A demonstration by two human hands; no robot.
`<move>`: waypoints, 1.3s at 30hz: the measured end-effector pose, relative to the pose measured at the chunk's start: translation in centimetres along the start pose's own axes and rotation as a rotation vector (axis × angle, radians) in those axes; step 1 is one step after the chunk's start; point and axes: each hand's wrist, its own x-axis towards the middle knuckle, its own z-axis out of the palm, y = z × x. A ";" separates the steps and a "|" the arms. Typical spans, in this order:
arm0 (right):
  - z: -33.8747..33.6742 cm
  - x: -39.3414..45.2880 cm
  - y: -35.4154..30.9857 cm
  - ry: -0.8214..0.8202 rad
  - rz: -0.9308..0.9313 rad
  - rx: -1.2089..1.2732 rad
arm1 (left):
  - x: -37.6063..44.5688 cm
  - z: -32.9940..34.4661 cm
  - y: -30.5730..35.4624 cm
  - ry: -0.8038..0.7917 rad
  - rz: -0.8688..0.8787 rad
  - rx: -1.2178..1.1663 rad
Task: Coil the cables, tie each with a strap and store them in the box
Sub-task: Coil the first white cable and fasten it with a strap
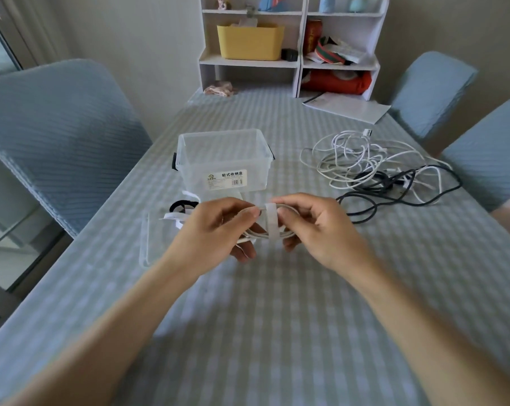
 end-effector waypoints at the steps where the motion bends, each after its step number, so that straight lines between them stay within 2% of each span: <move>1: -0.2 -0.1 0.2 0.058 -0.083 -0.119 | 0.2 0.0 0.2 -0.004 -0.009 0.005; 3: -0.8 -0.2 0.5 0.113 -0.292 -0.372 | 0.7 -0.1 0.5 -0.007 -0.050 -0.011; 5: -1.2 -0.4 0.4 0.085 -0.416 -0.455 | 1.2 -0.3 0.8 -0.037 -0.115 -0.064; 11: -1.2 -0.3 0.1 0.093 -0.490 -0.531 | 1.1 -0.3 -0.3 -0.120 -0.206 -0.219; 17: -1.7 -2.2 -0.5 0.112 -0.645 -0.783 | -0.1 0.6 -0.6 -0.193 -0.230 -0.295; 20: -2.9 -3.6 -0.2 0.080 -0.700 -0.927 | -0.8 2.1 -0.9 -0.210 -0.230 -0.142; 23: -3.3 -4.3 0.6 -0.024 -0.674 -1.013 | -1.1 3.1 -1.8 -0.183 -0.059 0.285; 26: -3.0 -3.9 1.0 -0.111 -0.540 -0.926 | -1.8 2.8 -2.7 -0.049 0.231 0.708; 28: -2.8 -3.4 1.4 -0.165 -0.471 -0.883 | -2.1 2.2 -3.4 0.025 0.353 0.876; 30: -3.0 -2.9 1.6 -0.208 -0.400 -0.812 | -2.2 1.7 -3.9 0.048 0.511 0.927; 34: -4.1 -2.0 1.0 -0.252 -0.216 -0.566 | -2.1 1.8 -4.5 -0.084 0.882 0.967; 37: -4.1 -1.4 0.3 -0.312 -0.109 -0.517 | -1.6 1.5 -4.7 -0.084 0.966 1.000; 39: -3.9 -1.0 -0.1 -0.350 -0.120 -0.551 | -1.3 1.0 -4.9 -0.096 0.973 0.999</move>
